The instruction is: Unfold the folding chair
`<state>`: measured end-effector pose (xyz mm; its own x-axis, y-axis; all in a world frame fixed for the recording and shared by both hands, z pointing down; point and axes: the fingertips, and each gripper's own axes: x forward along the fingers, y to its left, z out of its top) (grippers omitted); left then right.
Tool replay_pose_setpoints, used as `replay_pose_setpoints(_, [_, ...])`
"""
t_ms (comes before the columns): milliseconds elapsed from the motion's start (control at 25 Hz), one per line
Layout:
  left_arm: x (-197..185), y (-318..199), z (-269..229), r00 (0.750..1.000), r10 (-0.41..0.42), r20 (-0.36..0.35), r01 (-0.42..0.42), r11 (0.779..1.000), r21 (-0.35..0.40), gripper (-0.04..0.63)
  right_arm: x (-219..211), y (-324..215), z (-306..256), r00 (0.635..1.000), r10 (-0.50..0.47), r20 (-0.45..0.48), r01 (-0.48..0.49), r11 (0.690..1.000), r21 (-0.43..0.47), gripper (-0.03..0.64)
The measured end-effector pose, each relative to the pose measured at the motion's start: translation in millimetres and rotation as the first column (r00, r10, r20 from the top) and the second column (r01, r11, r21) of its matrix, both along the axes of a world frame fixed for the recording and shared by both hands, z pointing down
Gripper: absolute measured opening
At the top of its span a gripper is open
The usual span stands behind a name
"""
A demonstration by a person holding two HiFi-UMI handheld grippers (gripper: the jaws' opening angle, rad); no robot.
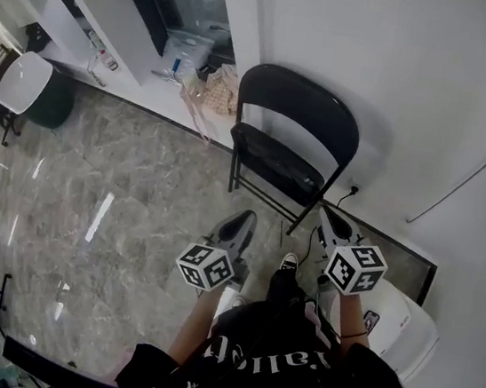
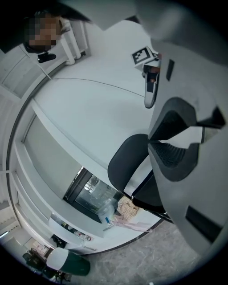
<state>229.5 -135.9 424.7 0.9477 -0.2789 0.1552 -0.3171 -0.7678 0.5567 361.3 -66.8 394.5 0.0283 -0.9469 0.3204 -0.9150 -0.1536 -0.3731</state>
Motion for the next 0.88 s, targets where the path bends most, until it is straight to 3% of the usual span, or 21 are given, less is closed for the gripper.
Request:
replay_pose_setpoints(320, [83.4,-37.2,39.4,0.998,-0.027,0.059,0.033,0.995,-0.096,0.009,83.2,-58.1,11.1,0.99,-0.141,-0.015,0.141,0.99,-0.019,0.015])
replay_pose_setpoints(480, [111.3,-55.3,61.7,0.996,-0.03,0.079,0.043,0.985,-0.169,0.094,114.0,-85.1,7.1,0.977,-0.21,-0.032,0.209,0.978,-0.025,0.015])
replay_pose_setpoints(680, [133.2,-77.4,80.6,0.996,-0.044,0.084,0.062,0.972,-0.229,0.114,141.0,-123.3,-8.4,0.946,-0.302,-0.114,0.3,0.953,-0.032,0.026])
replay_pose_setpoints(800, [142.4,-89.7,93.3,0.995,-0.041,0.09,0.063,0.964,-0.26,0.139,149.6,-147.3,-17.5,0.924,-0.358,-0.135,0.358,0.934,-0.027,0.134])
replay_pose_setpoints(880, [148.3,-98.0,102.3,0.996,-0.049,0.08,0.07,0.955,-0.289,0.149,156.3,-162.3,-20.2,0.911,-0.382,-0.154,0.381,0.924,-0.037,0.159])
